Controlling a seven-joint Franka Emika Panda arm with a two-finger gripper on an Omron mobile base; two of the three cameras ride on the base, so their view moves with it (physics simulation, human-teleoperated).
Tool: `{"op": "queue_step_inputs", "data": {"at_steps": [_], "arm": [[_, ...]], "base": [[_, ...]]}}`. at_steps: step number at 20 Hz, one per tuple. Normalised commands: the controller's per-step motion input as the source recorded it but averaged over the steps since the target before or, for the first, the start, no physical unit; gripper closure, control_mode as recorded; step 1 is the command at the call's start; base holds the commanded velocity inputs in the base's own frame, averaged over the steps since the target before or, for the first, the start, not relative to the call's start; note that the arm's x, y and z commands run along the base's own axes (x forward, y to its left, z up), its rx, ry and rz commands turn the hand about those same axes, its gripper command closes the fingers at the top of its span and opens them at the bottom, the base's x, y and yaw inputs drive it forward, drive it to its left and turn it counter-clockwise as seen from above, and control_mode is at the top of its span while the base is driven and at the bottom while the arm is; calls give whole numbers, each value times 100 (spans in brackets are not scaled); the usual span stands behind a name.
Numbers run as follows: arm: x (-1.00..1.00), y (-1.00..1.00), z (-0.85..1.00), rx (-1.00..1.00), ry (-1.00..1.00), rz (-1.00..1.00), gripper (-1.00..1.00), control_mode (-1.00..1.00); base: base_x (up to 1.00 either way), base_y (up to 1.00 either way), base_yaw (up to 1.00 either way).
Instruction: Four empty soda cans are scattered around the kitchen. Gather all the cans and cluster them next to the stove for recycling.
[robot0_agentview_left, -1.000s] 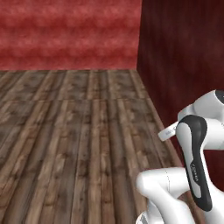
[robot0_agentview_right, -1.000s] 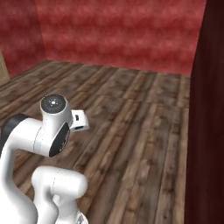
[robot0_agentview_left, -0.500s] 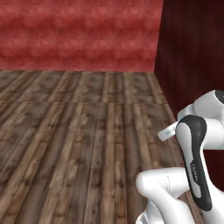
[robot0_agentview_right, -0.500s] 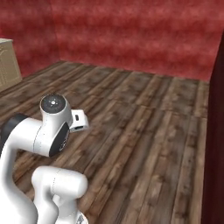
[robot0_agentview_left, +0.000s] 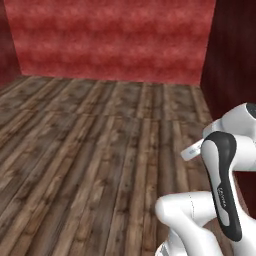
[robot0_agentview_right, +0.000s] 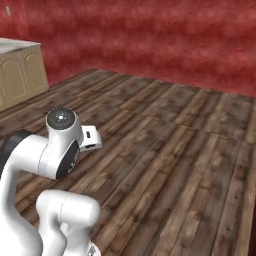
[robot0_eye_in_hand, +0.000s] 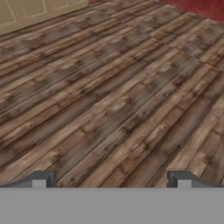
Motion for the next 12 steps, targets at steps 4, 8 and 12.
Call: {"op": "queue_step_inputs", "data": {"at_steps": [4,8,12], "arm": [[0,0,0,0,0,0,-100,100],[0,0,0,0,0,0,-100,100],[0,0,0,0,0,0,-100,100]], "base": [[20,18,30],[30,18,28],[43,13,25]]}}
